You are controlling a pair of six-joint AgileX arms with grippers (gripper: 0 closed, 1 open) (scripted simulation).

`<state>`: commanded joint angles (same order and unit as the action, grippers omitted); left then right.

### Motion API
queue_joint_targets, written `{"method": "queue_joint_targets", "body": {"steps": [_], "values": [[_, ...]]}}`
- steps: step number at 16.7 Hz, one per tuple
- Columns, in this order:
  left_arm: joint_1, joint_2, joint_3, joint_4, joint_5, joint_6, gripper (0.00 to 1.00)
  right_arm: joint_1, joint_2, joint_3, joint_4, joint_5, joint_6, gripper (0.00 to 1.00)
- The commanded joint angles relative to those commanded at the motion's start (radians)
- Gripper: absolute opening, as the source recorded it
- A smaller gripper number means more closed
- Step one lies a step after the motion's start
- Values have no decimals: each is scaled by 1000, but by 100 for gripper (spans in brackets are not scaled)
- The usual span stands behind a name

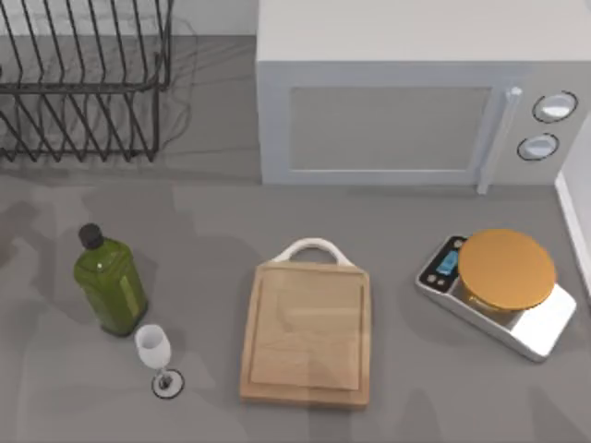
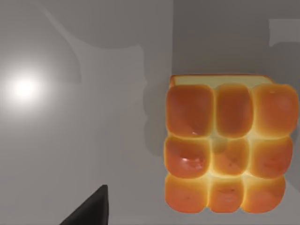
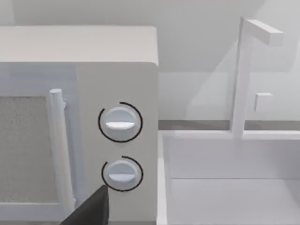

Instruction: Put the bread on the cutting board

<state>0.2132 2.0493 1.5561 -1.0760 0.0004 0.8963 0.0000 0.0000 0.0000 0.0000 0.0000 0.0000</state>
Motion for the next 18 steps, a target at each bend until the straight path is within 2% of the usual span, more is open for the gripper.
{"method": "queue_joint_targets", "body": {"steps": [4,9,14,18], "values": [[-2,17,-30,42,0,-2,100,0,0,0,0,0,0,100],[1,88,-129,222,1,2,100,0,0,0,0,0,0,100],[2,99,-143,242,1,3,100,0,0,0,0,0,0,100],[2,99,-143,242,1,3,70,0,0,0,0,0,0,100]]}}
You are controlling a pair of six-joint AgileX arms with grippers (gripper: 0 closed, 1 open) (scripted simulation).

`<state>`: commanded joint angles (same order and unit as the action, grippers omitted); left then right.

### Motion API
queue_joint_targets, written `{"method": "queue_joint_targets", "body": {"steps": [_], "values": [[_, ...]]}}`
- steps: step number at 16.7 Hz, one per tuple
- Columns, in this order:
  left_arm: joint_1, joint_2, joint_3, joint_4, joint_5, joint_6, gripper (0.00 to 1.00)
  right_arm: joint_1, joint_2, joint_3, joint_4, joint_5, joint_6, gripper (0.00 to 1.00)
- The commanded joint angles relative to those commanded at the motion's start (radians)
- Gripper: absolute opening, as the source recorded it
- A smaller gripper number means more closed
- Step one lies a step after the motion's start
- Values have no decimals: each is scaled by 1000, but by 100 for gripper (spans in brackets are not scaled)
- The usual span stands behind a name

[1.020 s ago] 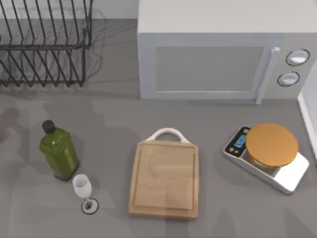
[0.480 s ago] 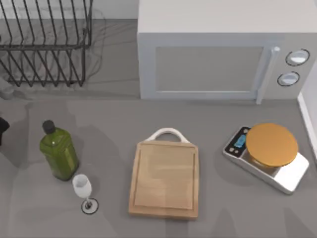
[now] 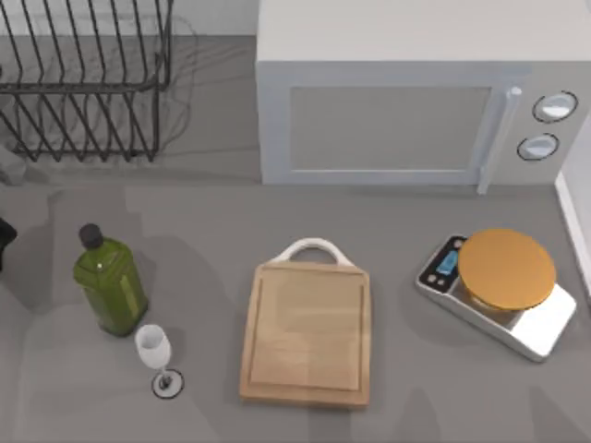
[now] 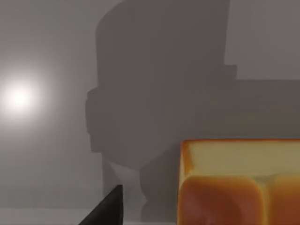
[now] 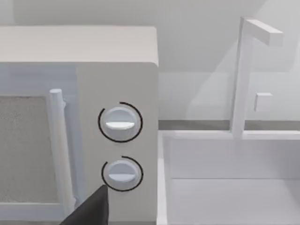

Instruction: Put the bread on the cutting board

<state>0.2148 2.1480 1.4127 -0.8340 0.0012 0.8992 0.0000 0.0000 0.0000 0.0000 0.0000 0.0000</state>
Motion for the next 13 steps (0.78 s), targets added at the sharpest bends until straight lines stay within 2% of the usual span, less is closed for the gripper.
{"method": "queue_joint_targets", "body": {"steps": [9,13], "values": [[0,0,0,0,0,0,2,0,0,0,0,0,0,100],[0,0,0,0,0,0,0,0,0,0,0,0,0,100]]}}
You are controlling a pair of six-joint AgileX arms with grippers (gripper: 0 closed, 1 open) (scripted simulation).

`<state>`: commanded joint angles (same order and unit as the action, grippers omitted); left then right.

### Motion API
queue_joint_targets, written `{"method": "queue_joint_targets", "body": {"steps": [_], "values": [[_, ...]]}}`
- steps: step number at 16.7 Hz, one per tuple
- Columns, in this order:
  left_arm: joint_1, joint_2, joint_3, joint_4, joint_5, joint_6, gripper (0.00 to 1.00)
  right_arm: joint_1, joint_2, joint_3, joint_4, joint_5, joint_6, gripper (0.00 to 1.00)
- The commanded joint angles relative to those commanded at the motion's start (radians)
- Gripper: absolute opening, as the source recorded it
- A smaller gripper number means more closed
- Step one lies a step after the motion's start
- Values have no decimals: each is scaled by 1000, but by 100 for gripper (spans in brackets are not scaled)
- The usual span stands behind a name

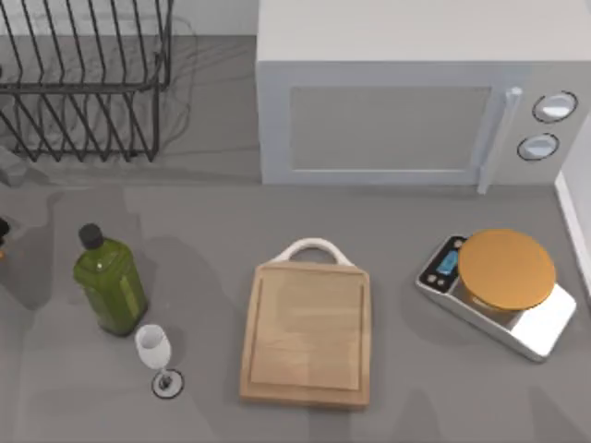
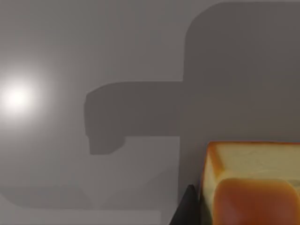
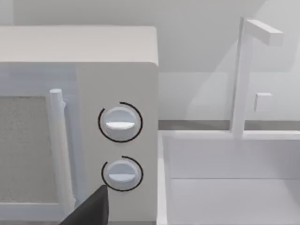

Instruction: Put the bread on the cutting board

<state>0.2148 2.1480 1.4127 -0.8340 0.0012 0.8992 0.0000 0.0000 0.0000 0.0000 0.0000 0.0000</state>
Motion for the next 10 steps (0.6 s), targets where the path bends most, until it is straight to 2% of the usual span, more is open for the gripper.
{"method": "queue_joint_targets", "body": {"steps": [7,10], "values": [[-4,-34,20,-39,15,-11,0,0,0,0,0,0,0,100],[-5,-53,95,-135,15,-6,0,0,0,0,0,0,0,100]]}}
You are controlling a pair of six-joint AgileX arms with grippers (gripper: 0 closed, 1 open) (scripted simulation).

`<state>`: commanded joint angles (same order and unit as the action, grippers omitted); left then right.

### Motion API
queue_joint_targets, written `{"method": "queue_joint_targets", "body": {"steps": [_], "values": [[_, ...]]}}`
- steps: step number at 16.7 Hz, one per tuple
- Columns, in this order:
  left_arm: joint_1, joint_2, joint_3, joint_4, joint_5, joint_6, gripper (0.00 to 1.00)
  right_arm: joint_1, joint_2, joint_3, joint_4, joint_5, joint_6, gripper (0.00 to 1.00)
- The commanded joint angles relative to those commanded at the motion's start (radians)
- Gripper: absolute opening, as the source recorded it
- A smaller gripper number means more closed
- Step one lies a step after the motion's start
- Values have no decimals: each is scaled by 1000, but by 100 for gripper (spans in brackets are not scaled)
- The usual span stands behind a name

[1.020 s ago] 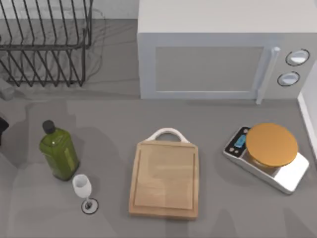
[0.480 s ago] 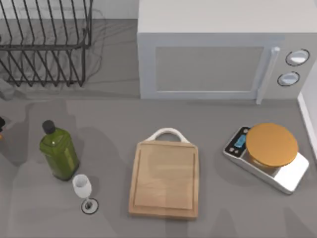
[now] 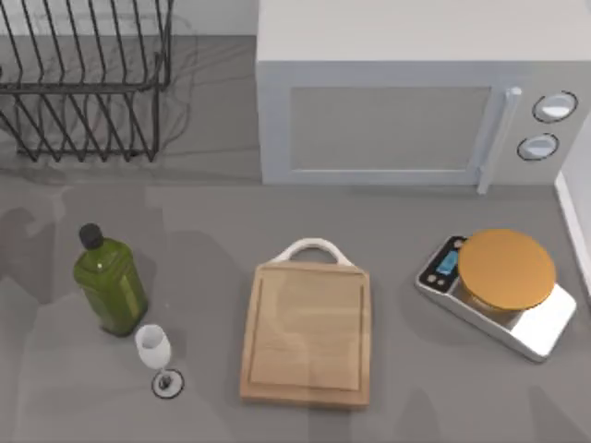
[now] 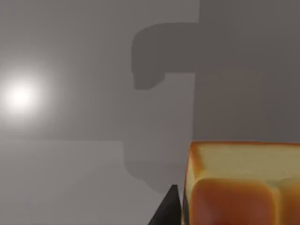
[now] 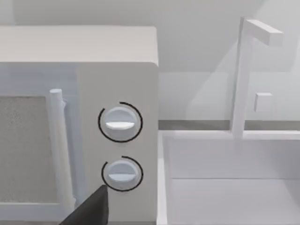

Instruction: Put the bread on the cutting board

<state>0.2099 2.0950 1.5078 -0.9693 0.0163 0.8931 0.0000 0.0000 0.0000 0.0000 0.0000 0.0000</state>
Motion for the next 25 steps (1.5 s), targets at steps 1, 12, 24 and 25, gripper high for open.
{"method": "queue_joint_targets", "body": {"steps": [1,12,24,25], "values": [[-1,-9,27,-45,0,1,0,0,0,0,0,0,0,100],[0,-81,155,-242,-1,-7,0,0,0,0,0,0,0,100],[-271,-8,223,-254,-11,800,0,0,0,0,0,0,0,100],[-310,3,226,-257,-11,932,0,0,0,0,0,0,0,100]]}}
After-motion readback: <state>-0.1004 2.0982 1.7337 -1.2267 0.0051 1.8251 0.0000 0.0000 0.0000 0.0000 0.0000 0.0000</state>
